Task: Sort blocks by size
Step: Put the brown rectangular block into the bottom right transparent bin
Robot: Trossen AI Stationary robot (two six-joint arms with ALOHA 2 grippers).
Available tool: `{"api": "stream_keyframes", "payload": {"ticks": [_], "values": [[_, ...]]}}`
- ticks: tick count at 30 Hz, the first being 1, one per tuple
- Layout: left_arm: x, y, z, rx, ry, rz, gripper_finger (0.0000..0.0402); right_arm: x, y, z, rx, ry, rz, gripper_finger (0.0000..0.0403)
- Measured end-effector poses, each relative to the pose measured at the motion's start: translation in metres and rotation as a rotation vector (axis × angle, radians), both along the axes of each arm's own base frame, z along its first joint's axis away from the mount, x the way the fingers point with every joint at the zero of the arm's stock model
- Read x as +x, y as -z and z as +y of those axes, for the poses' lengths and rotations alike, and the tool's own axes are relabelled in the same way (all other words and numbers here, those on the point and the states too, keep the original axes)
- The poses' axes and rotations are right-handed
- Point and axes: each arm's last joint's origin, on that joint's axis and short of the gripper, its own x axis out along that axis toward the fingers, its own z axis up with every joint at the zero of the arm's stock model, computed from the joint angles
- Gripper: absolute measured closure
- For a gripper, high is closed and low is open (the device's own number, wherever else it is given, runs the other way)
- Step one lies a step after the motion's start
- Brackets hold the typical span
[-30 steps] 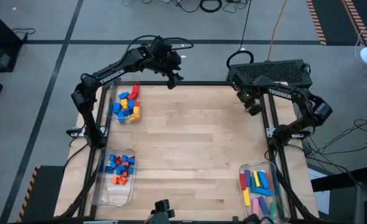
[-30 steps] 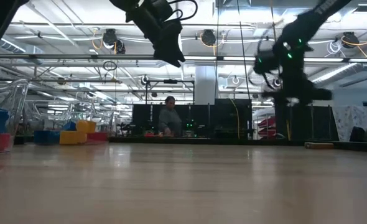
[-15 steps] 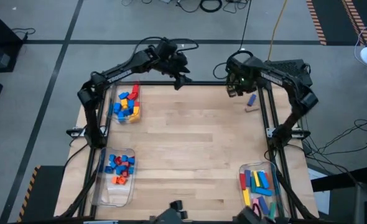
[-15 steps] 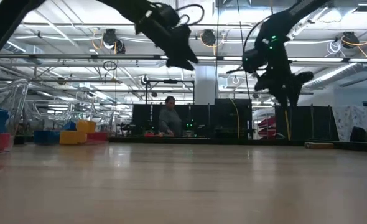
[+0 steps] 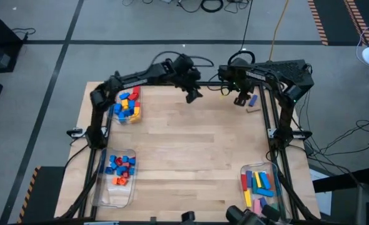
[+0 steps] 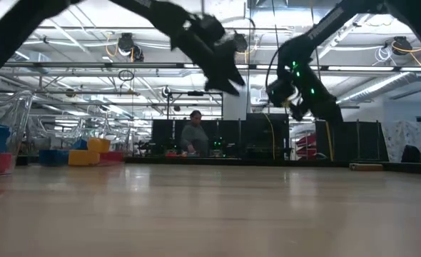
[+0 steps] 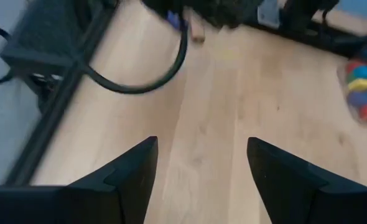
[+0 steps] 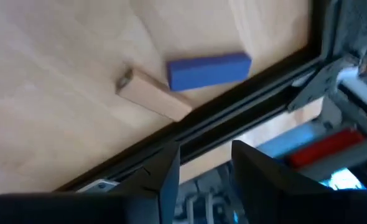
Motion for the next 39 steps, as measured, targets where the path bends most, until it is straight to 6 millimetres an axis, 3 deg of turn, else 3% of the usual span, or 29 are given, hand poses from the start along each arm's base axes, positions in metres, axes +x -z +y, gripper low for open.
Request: {"api": "stream_keyframes", "payload": {"ticks": [4, 8, 11, 14, 17, 20, 23, 32, 39], "values": [[-0.025, -0.045, -0.007, 0.056, -0.046, -0.054, 0.0178, 0.005, 0.025, 0.009, 0.052, 0.004, 0.088, 0.0273], [-0.054, -0.089, -0.014, 0.172, -0.105, -0.115, 0.0192, 0.012, 0.036, 0.024, 0.062, -0.013, 0.141, 0.0273], [-0.074, -0.116, -0.021, 0.237, -0.14, -0.163, 0.0193, 0.026, 0.035, 0.038, 0.066, 0.069, 0.081, 0.0273], [-0.086, -0.131, -0.025, 0.269, -0.166, -0.194, 0.0194, 0.042, 0.032, 0.041, -0.005, 0.264, -0.083, 0.0273], [-0.093, -0.134, -0.023, 0.274, -0.177, -0.189, 0.0194, 0.056, 0.022, 0.031, -0.224, 0.595, -0.33, 0.0273], [-0.097, -0.131, -0.02, 0.257, -0.194, -0.156, 0.0194, 0.067, 0.012, 0.018, -0.444, 1.042, -0.545, 0.0273], [-0.102, -0.125, -0.019, 0.225, -0.2, -0.093, 0.0194, 0.072, 0.01, 0.01, -0.631, 1.41, -0.628, 0.0273], [-0.109, -0.115, -0.023, 0.212, -0.132, 0.035, 0.0194, 0.067, 0.038, -0.013, -0.791, 2.079, -0.516, 0.0273], [-0.113, -0.109, -0.029, 0.135, -0.049, 0.08, 0.0194, 0.042, 0.04, 0.003, -0.991, 2.31, -0.087, 0.0273]]}}
